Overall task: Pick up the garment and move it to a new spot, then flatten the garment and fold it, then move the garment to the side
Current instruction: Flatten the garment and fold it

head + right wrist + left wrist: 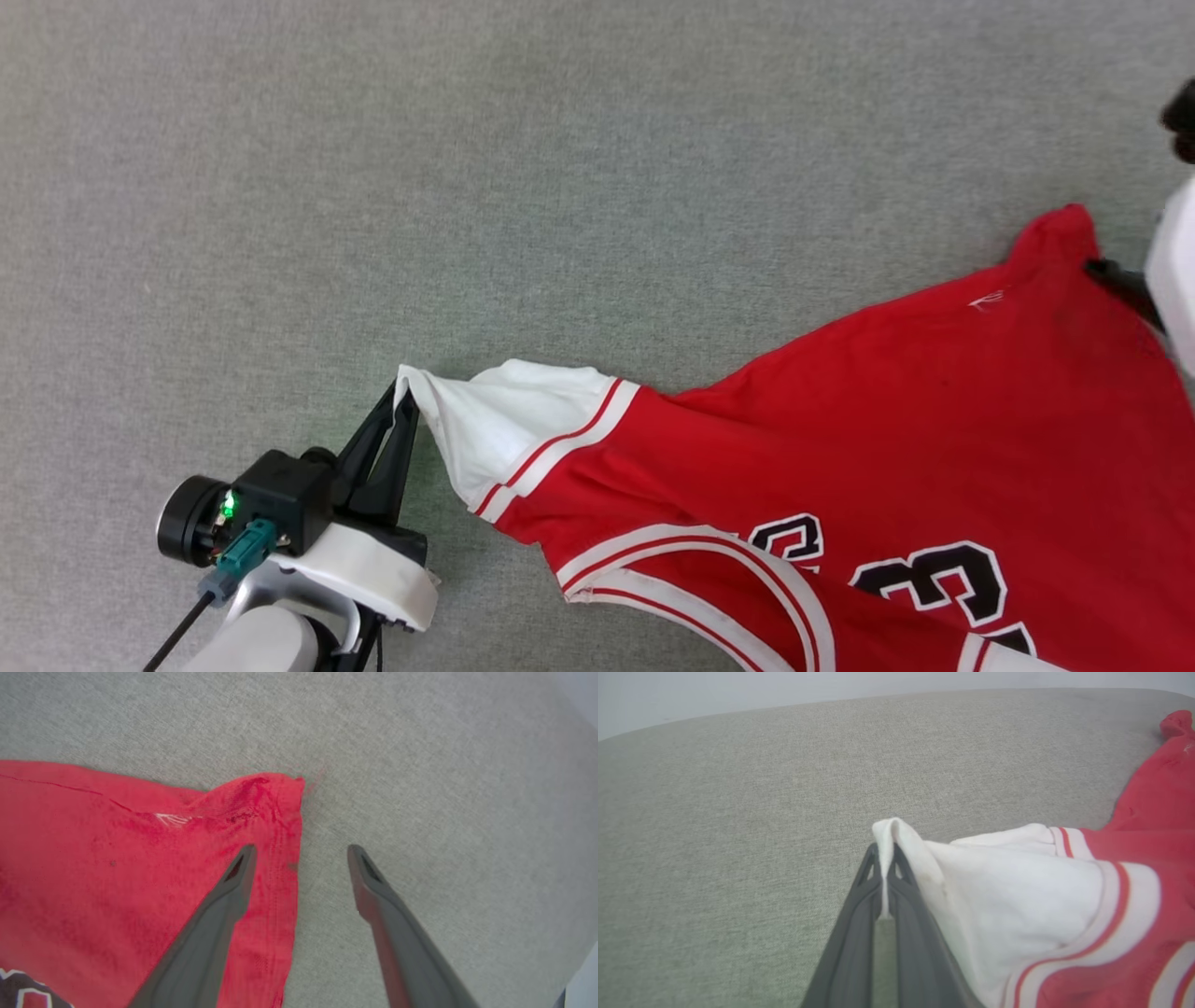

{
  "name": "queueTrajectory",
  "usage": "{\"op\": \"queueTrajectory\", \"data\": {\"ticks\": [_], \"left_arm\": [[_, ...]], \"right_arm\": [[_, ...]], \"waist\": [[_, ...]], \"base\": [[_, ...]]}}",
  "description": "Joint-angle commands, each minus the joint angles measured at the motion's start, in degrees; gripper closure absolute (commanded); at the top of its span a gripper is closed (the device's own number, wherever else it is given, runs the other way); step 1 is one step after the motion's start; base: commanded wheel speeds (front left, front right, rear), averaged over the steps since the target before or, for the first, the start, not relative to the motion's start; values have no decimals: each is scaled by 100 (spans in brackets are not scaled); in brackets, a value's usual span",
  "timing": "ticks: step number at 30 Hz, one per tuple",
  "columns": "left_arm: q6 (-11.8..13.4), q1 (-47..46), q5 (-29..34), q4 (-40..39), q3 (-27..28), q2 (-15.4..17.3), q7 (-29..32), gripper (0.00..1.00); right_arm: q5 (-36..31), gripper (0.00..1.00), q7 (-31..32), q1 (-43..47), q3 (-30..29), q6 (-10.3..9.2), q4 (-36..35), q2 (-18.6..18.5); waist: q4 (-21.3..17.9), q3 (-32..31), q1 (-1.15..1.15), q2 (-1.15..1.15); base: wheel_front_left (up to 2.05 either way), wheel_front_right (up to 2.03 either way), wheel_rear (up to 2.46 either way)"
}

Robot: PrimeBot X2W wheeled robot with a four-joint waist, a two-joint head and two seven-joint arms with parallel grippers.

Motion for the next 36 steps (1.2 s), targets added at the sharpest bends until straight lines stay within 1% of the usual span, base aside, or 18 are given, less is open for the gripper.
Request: {"op": "queueTrajectory", "data": {"ticks": [1,6,11,12,13,14,22,27,31,32,36], "left_arm": [[-14,-87,25,-9,13,-30,-24,100],[-42,-234,103,-2,11,-94,-29,100],[-71,-299,134,65,1,-154,-32,100],[-76,-304,137,82,2,-168,-33,100],[-80,-298,134,103,5,-178,-33,100],[-88,-285,136,119,6,-178,-34,100],[-64,-236,205,166,66,-8,-27,100],[-108,-550,283,59,146,168,86,100],[-196,-1039,392,-89,209,307,274,100],[-273,-1518,498,-225,272,376,444,100],[-439,-2379,630,-283,420,470,658,100]], "right_arm": [[-48,0,-18,-150,104,-2,125,68],[-175,0,-253,-428,722,-2,741,280],[25,0,-352,-140,1505,-1,1205,187],[77,5,-427,-125,1579,-1,1244,174],[140,73,-527,-132,1625,-1,1267,171],[192,100,-624,-168,1644,-1,1282,169],[398,100,-1851,-723,1464,-3,1166,64],[468,100,-2593,-820,1407,-3,1081,21],[405,100,-3188,-977,1274,-3,999,54],[365,100,-3592,-1156,1044,-3,987,162],[156,100,-3974,-1467,703,-2,1013,318]], "waist": [[89,155,0,0],[192,390,0,0],[216,462,0,0],[204,451,0,0],[181,420,0,0],[150,377,0,0],[-73,-293,0,0],[-217,-710,0,0],[-338,-862,0,0],[-418,-857,0,0],[-516,-706,0,0]], "base": [[0,0,0],[0,0,0],[0,0,0],[0,0,0],[0,0,0],[0,0,0],[0,0,0],[0,0,0],[0,0,0],[0,0,0],[0,0,0]]}}
